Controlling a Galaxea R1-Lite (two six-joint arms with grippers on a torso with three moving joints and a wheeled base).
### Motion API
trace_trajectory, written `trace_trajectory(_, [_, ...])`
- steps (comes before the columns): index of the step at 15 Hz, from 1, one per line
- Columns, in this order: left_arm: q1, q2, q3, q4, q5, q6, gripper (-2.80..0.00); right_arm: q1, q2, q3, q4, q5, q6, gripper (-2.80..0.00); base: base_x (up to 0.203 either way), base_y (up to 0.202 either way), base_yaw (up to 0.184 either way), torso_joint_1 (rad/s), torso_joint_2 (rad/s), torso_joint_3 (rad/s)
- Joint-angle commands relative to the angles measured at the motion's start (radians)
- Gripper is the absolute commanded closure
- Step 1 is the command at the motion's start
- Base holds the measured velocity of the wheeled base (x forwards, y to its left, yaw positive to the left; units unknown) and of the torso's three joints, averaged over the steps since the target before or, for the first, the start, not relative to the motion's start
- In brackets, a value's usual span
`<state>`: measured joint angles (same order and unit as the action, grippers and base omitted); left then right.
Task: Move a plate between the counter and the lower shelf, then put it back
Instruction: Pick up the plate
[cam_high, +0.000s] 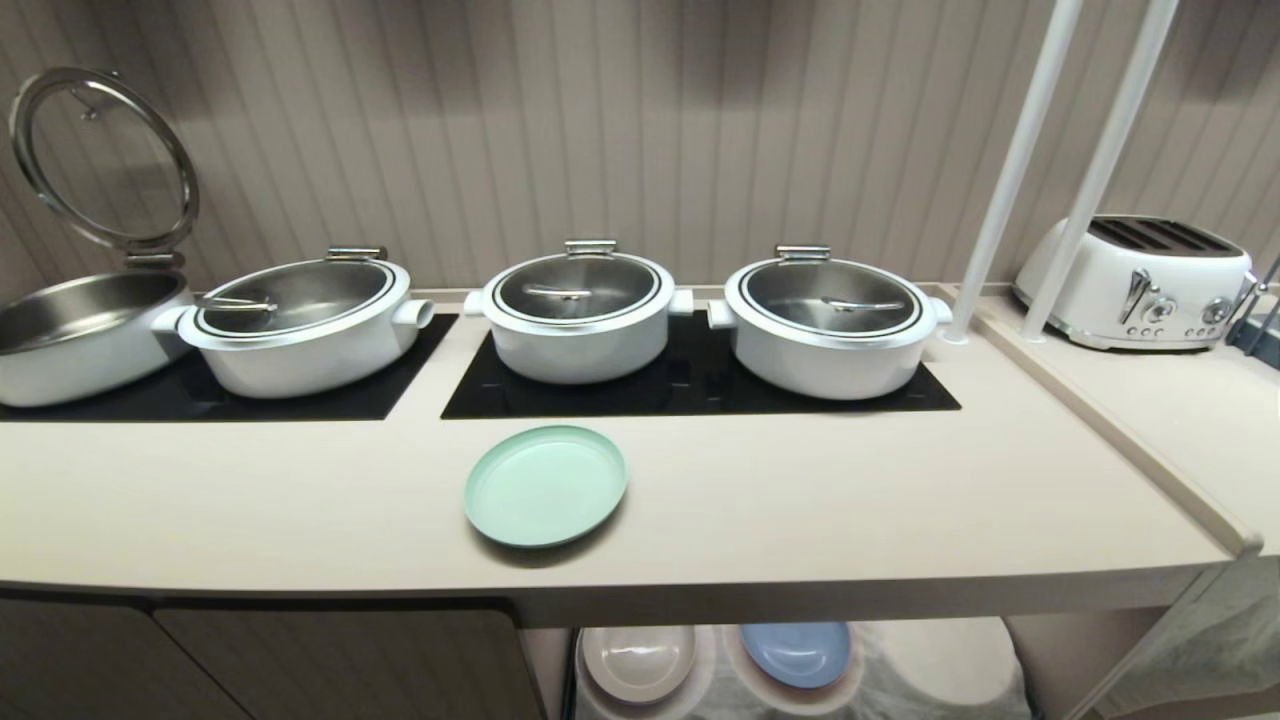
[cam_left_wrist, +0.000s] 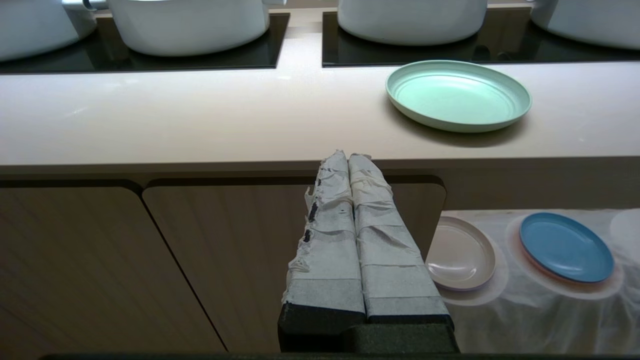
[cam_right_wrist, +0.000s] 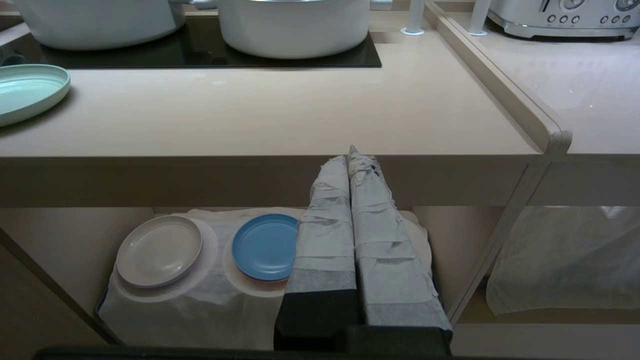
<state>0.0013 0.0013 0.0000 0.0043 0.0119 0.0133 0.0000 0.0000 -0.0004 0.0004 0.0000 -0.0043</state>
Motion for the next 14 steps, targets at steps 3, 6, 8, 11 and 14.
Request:
trace_trajectory(3, [0.0,0.0,0.0,0.0,0.0,0.001,0.0,0.0,0.0,0.0,0.0,0.0,0.0,0.0,0.0,0.0,0.0,0.0,0.0,0.0])
trace_trajectory(6, [0.0,0.0,0.0,0.0,0.0,0.001,0.0,0.0,0.0,0.0,0.0,0.0,0.0,0.0,0.0,0.0,0.0,0.0,0.0,0.0])
trace_trajectory(8, [0.0,0.0,0.0,0.0,0.0,0.001,0.0,0.0,0.0,0.0,0.0,0.0,0.0,0.0,0.0,0.0,0.0,0.0,0.0,0.0])
trace_trajectory(11, [0.0,0.0,0.0,0.0,0.0,0.001,0.0,0.0,0.0,0.0,0.0,0.0,0.0,0.0,0.0,0.0,0.0,0.0,0.0,0.0])
trace_trajectory(14, [0.0,0.0,0.0,0.0,0.0,0.001,0.0,0.0,0.0,0.0,0.0,0.0,0.0,0.0,0.0,0.0,0.0,0.0,0.0,0.0])
